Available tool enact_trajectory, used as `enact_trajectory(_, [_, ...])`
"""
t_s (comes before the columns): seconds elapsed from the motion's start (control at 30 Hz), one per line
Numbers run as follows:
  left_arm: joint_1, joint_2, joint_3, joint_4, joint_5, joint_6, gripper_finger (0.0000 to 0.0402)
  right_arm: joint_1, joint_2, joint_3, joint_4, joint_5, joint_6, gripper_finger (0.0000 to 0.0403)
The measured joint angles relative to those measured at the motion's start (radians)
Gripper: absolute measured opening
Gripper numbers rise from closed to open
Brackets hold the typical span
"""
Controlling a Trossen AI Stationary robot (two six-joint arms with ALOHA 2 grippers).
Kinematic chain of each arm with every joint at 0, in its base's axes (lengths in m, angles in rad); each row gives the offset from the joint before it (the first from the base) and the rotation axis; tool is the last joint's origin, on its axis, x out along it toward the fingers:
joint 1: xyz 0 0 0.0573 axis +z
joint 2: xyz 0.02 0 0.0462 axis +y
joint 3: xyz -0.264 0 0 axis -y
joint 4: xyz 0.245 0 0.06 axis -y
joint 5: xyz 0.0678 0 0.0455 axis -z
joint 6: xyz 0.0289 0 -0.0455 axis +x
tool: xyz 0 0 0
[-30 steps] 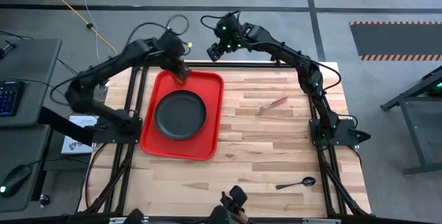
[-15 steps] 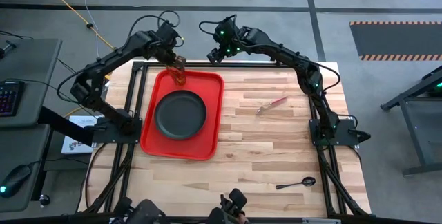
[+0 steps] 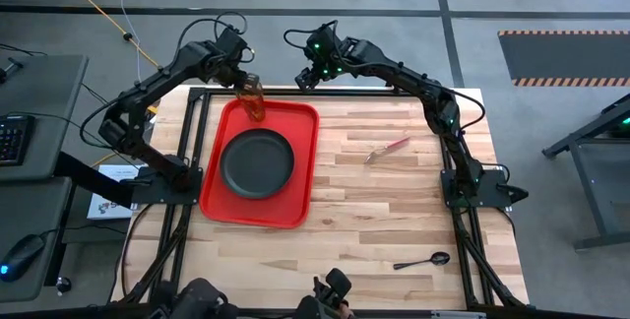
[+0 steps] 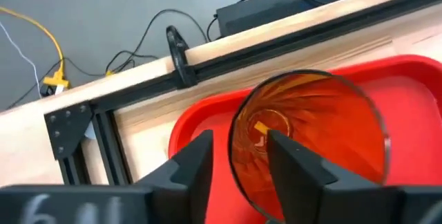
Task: Pick and place plate/cup/fork/spoon on tray
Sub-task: Move the orange cup to the top left of the red tray
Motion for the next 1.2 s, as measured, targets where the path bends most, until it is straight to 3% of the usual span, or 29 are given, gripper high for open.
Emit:
enact_trajectory(0.2, [0.013,0.000,-0.068,-0.003,0.022,-0.076,0.0158,0.000,0.000,0.000,0.000,0.000,0.000,0.0195])
enact_trajectory(0.33, [0.023,0.001,-0.104,0.006,0.097,-0.084,0.0160,0.000,0.000,0.000,0.000,0.000,0.000,0.0195])
enact_trajectory(0.53, [0.030,0.001,-0.141,0.008,0.108,-0.127,0.0156,0.001,0.000,0.000,0.002,0.000,0.000,0.0195])
enact_trajectory(0.7, [0.030,0.001,-0.146,0.041,0.107,-0.148,0.0115,0.006,0.001,0.000,0.002,0.000,0.000,0.0195])
enact_trajectory(0.93, [0.030,-0.001,-0.146,0.048,0.113,-0.129,0.0013,0.015,0.001,0.000,0.002,0.000,0.000,0.0195])
enact_trajectory(1.2, [0.033,-0.074,-0.146,-0.005,0.082,-0.087,0.0005,0.014,0.001,0.000,0.002,0.000,0.000,0.0195])
